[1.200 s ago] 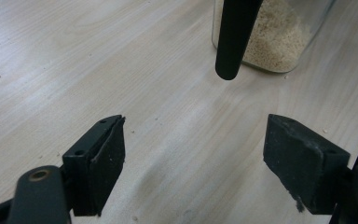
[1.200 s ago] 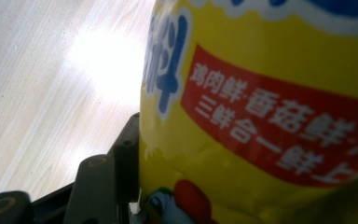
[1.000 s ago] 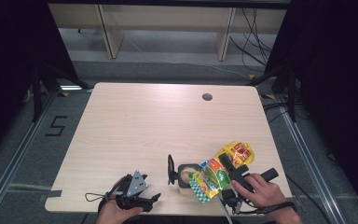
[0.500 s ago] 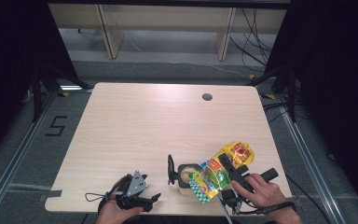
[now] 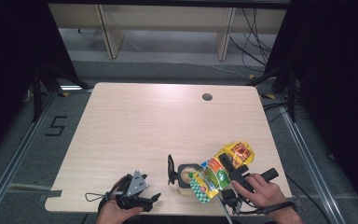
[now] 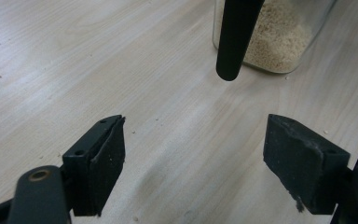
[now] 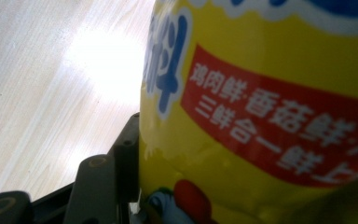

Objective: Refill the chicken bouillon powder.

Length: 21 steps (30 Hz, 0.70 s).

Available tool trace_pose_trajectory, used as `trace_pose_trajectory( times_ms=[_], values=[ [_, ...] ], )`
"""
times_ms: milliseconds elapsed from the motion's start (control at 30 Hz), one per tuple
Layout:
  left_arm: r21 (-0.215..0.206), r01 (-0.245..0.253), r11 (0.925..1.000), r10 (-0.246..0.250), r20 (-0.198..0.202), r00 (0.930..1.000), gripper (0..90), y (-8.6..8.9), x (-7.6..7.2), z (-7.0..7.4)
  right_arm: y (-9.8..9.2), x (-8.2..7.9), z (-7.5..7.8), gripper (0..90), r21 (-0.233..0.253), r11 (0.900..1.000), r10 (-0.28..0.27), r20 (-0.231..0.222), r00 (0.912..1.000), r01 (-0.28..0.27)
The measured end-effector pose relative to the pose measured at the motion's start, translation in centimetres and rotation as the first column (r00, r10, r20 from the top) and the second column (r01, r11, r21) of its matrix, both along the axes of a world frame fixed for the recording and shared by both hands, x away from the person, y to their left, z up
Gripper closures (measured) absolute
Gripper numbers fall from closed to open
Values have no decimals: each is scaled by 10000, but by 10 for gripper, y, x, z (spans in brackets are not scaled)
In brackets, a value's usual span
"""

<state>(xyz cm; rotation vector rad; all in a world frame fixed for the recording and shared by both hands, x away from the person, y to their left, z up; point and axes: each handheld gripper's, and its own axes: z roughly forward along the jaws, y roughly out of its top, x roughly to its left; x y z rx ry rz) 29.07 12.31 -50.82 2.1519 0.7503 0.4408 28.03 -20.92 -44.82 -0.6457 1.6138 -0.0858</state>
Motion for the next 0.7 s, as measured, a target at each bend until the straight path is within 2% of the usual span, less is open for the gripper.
trace_pose_trajectory(
  times_ms=[200, 267, 300, 367, 400, 467, 600, 633, 667, 700],
  values=[
    [0, -6, 10000, 6, -18, 10000, 205, 0, 0, 0, 0, 0, 0, 453, -15, 10000, -14, -26, 10000, 13],
    [124, 40, 9999, -40, 2, 10000, 205, 1, 0, 0, 0, 0, 0, 453, -12, 10000, -3, -45, 10000, 3],
    [-22, -16, 10000, 16, -4, 10000, 205, 0, 0, 0, 0, 0, 0, 453, -6, 10000, -3, -48, 10000, 3],
    [8, 10, 10000, -10, 11, 10000, 205, 0, 0, 0, 0, 0, 0, 453, -14, 10000, 14, -58, 10000, -14],
    [11, 18, 10000, -18, 3, 10000, 205, 0, 0, 0, 0, 1, 1, 453, -168, 9998, 89, -41, 10000, -89],
    [-5, 24, 10000, -24, 1, 10000, 205, 0, 0, 0, 0, 0, -1, 453, 96, 10000, -11, -83, 10000, 12],
    [-42, 30, 10000, -30, -21, 10000, 205, 0, 0, -1, 0, -1, -1, 453, 88, 10000, 12, -94, 10000, -11],
    [118, 14, 9999, -13, -26, 10000, 205, 0, 0, 1, 1, 0, 0, 453, -207, 9998, 30, -239, 9997, -35],
    [169, 68, 9998, -68, 38, 10000, 205, 1, 0, 1, 1, -1, 0, 453, 8, 10000, 27, -113, 9999, -27],
    [33, 30, 10000, -31, 35, 10000, 205, 0, 1, 0, 1, -1, -1, 453, 57, 10000, -11, -123, 9999, 12]
  ],
)
